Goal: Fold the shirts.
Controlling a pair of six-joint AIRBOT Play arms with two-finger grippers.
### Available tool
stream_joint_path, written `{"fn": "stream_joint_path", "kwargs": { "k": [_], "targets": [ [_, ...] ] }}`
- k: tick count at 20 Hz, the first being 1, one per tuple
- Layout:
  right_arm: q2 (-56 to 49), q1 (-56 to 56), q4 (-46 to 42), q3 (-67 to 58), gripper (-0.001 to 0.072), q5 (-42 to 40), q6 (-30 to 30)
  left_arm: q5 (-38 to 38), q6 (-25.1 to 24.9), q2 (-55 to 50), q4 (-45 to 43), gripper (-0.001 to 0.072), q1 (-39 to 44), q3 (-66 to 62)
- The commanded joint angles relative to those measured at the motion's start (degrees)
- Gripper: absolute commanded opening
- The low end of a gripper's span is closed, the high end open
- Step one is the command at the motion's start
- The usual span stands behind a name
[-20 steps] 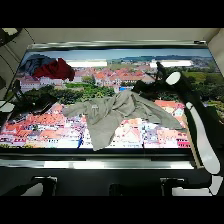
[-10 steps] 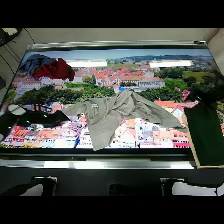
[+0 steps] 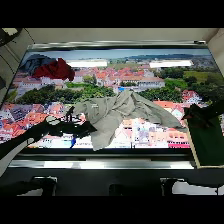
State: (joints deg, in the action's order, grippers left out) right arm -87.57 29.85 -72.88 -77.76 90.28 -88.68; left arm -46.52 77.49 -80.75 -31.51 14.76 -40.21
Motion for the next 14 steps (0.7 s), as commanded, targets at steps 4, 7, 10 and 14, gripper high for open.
{"fn": "stream_joint_path", "kwargs": {
  "k": [4, 7, 10, 14],
  "targets": [
    [0.3, 0.2, 0.9, 8.0, 0.0654, -6.1, 3.0, 5.9, -0.4, -1.9, 1.5, 0.0088, 2.8, 0.5],
    [0.3, 0.2, 4.0, 9.9, 0.0652, -9.8, 3.7, 5.9, -1.4, -1.7, 1.5, 0.0033, 2.8, 0.5],
    [0.1, 0.2, 5.5, 10.0, 0.0652, -15.1, 3.3, 5.9, -1.8, -0.9, 1.4, 0.0032, 2.8, 0.5],
    [-2.5, 0.2, 7.2, 10.0, 0.0621, -17.7, 0.3, 6.1, -3.2, 0.7, 1.3, 0.0032, 2.8, 0.5]
  ]
}}
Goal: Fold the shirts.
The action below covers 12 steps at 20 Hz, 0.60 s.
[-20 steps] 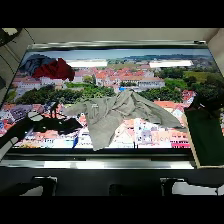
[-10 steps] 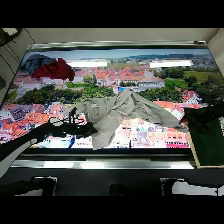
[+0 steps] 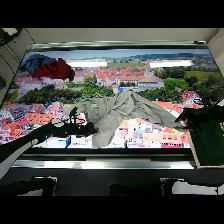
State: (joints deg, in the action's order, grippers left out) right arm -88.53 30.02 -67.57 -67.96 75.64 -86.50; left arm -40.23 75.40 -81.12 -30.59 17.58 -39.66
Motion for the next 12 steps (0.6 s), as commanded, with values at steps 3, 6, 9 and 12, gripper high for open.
{"fn": "stream_joint_path", "kwargs": {
  "k": [3, 6, 9, 12],
  "targets": [
    [-3.3, 0.0, 5.5, 0.2, 0.0403, -3.2, -1.8, 0.0, -2.5, 2.1, 0.4, 0.0031, 0.0, -0.1],
    [-3.1, -2.0, 5.6, -0.2, 0.0052, -2.2, -1.6, 1.9, -7.5, 6.9, 0.3, 0.0028, -1.1, -0.2],
    [1.4, -4.3, 7.0, -5.4, 0.0052, -2.6, 1.6, 2.3, -7.5, 18.9, -6.3, 0.0028, -6.6, -5.0],
    [12.2, -4.1, 11.0, -19.1, 0.0052, -9.8, 1.2, 5.2, -7.3, 33.9, -11.3, 0.0028, -17.0, -19.2]
  ]
}}
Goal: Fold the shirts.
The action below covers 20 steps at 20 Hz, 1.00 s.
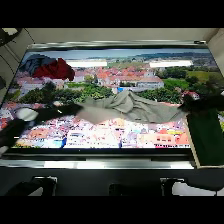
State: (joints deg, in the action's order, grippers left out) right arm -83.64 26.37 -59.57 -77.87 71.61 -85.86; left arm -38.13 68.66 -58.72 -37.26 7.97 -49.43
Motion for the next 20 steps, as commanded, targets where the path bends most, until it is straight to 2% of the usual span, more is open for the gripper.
{"fn": "stream_joint_path", "kwargs": {
  "k": [1, 3, 4, 6, 7, 8, 13, 17, 20],
  "targets": [
    [11.4, -0.5, 1.8, -14.0, 0.0052, -10.4, -0.2, 6.0, -0.6, 15.5, -4.6, 0.0028, -11.4, -15.3],
    [20.5, -0.5, -5.1, -22.1, 0.0052, -20.0, -2.5, 11.3, -0.6, 21.6, -4.6, 0.0028, -20.2, -27.3],
    [24.9, -0.5, -11.6, -25.0, 0.0052, -22.5, -6.8, 11.1, -0.5, 23.7, -4.6, 0.0028, -24.9, -32.5],
    [32.3, -0.5, -21.6, -26.7, 0.0052, -21.0, -16.4, 6.7, 4.0, 26.3, -4.6, 0.0028, -31.8, -39.1],
    [34.9, -0.5, -22.4, -26.7, 0.0052, -19.5, -18.8, 4.2, 6.6, 27.2, -4.5, 0.0028, -33.7, -40.9],
    [37.0, -0.5, -21.8, -26.7, 0.0052, -18.6, -18.8, 2.8, 8.2, 28.0, -4.5, 0.0029, -34.7, -41.9],
    [43.2, -0.5, -20.2, -26.8, 0.0052, -13.1, -17.9, 6.0, 8.4, 28.9, -4.6, 0.0030, -34.7, -45.2],
    [44.3, -0.5, -19.9, -26.8, 0.0052, 1.6, -14.4, 8.1, 8.3, 27.7, -4.6, 0.0029, -34.7, -45.3],
    [42.3, -0.5, -19.9, -26.7, 0.0051, 12.4, -12.0, 3.5, 8.3, 24.0, -4.7, 0.0029, -34.7, -45.3]
  ]
}}
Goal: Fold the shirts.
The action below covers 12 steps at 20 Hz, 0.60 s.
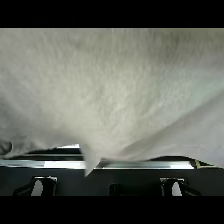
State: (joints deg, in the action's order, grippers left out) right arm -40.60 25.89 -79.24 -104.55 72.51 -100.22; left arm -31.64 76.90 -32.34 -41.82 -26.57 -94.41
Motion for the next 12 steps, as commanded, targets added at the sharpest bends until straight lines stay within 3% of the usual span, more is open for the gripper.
{"fn": "stream_joint_path", "kwargs": {
  "k": [1, 3, 6, 9, 12],
  "targets": [
    [-2.5, 0.0, 0.3, 0.0, 0.0051, 15.8, 2.6, -7.1, 0.0, -4.6, -0.1, 0.0029, -0.2, -0.3],
    [-8.7, 0.0, 4.2, 1.3, 0.0050, 26.5, 2.5, -16.3, -1.2, -10.3, -0.1, 0.0029, -0.1, -0.2],
    [-17.1, -5.5, 5.3, 12.4, 0.0050, 23.5, 2.3, -25.0, -8.7, -21.4, 0.0, 0.0029, -0.1, 4.0],
    [-27.1, -18.9, -1.1, 24.7, 0.0051, 3.2, -1.6, -21.8, -12.7, -33.1, 0.0, 0.0029, 1.7, 9.5],
    [-39.4, -25.8, -1.7, 24.4, 0.0052, -20.6, -8.3, -15.9, -15.2, -43.9, 0.5, 0.0031, 4.8, 9.5]
  ]
}}
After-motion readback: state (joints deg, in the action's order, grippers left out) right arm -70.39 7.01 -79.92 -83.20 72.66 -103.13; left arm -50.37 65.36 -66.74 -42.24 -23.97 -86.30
